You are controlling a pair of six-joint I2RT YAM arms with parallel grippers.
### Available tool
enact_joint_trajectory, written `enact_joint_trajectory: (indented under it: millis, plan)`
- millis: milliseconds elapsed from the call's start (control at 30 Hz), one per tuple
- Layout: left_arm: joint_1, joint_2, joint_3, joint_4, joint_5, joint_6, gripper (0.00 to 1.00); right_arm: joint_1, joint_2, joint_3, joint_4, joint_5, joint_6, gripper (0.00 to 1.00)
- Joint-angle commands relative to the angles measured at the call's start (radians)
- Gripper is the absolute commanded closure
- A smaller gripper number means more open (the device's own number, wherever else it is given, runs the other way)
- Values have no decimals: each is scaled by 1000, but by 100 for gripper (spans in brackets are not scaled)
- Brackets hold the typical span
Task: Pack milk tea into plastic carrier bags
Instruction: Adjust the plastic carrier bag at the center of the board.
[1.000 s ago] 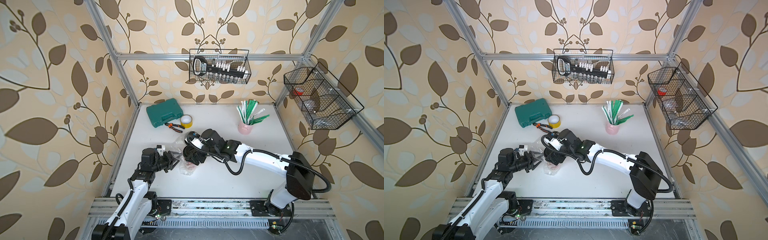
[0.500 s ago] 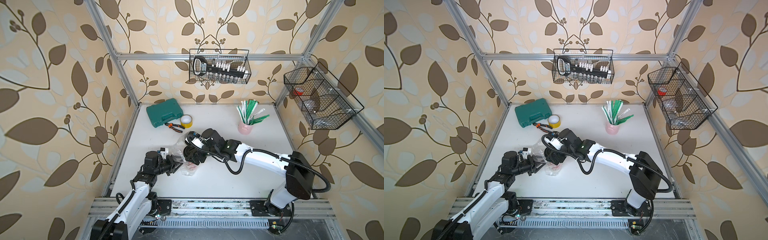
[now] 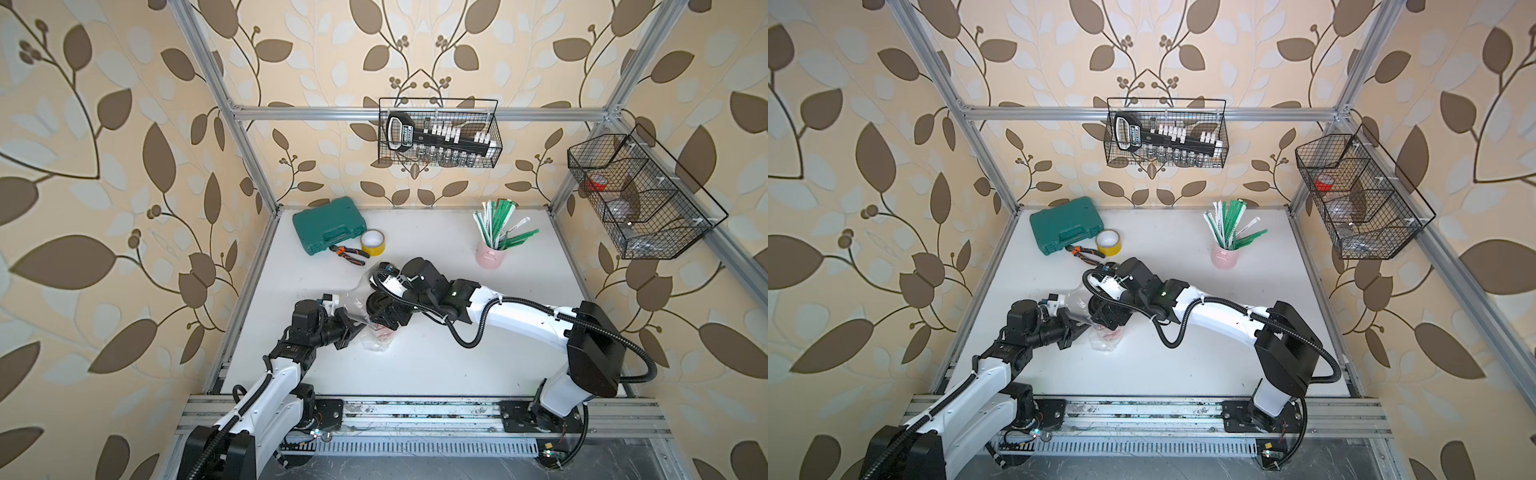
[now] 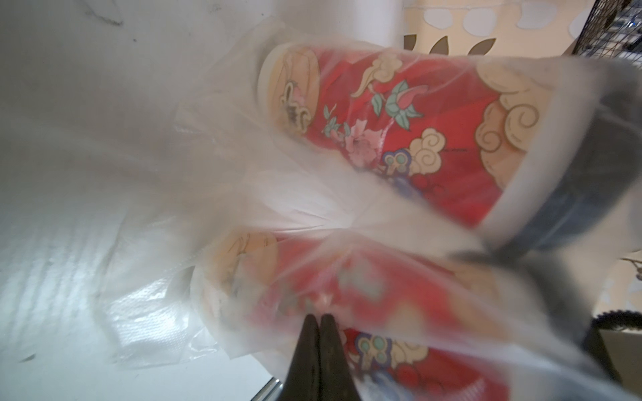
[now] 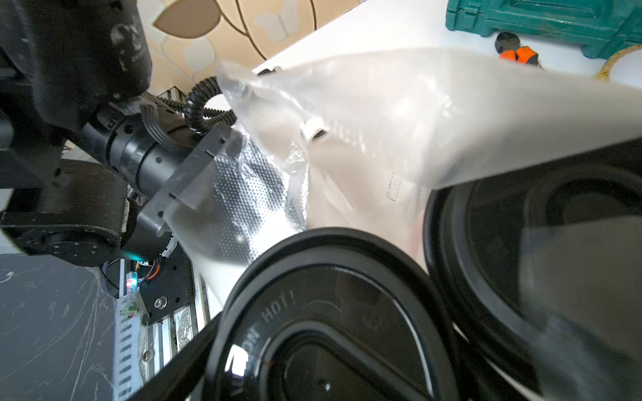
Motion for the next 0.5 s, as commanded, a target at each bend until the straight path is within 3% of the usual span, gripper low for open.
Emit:
enact_joint_trajectory:
  millis: [0,433,467]
  plan:
    - [-8,-26,49,17,-3,-2,100,3,26,12,7,-20,5,29]
    - [-7,-93,130,-165,-38,50,100,-12,-5,-2,2,11,1,29]
    - [-7,-95,139,-183,-40,56,95,-14,-6,-4,3,11,0,29]
